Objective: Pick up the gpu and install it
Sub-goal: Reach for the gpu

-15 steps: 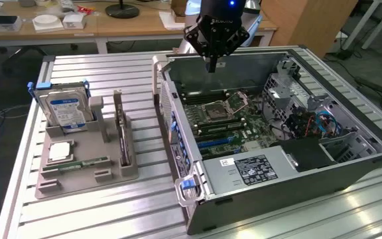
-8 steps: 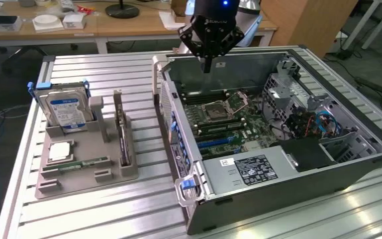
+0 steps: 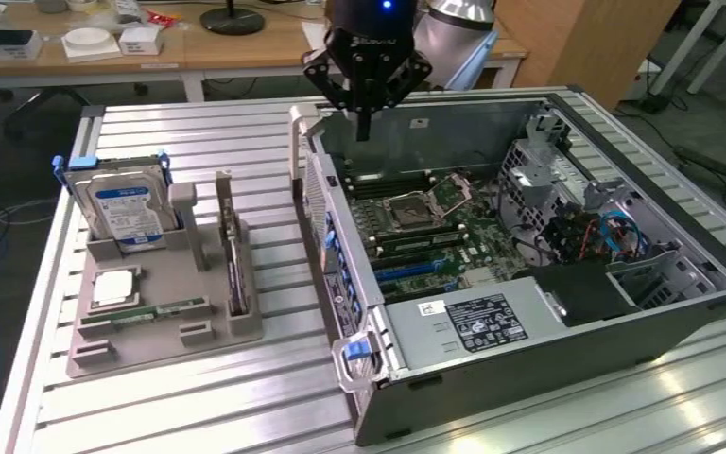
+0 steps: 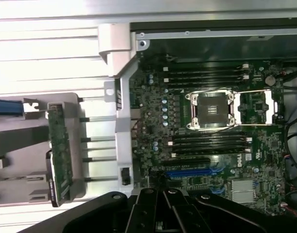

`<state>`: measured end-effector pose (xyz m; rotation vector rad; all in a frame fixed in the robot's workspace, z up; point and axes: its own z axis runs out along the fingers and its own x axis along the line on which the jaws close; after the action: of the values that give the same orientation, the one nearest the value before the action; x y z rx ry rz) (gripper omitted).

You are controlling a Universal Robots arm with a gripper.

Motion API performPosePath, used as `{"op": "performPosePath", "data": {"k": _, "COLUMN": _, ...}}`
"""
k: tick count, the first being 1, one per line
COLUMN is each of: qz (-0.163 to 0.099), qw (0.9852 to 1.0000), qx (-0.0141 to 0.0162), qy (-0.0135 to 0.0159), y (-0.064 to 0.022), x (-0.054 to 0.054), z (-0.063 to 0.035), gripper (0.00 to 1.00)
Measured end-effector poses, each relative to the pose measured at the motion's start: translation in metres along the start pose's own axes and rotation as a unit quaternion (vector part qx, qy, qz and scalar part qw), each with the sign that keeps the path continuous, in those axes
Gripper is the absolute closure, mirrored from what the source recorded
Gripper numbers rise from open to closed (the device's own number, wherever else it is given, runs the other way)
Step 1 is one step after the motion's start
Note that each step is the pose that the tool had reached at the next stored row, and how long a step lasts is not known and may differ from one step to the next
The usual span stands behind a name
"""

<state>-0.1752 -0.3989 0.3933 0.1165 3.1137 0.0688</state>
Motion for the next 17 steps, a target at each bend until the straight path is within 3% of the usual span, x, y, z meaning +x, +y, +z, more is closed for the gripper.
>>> {"op": "performPosePath", "data": {"k": 17, "qz": 0.0, "qw": 1.0, "qx": 0.0, "qy": 0.0, "y": -0.0057, "x": 0.077, "z": -0.0021, "gripper": 0.9}}
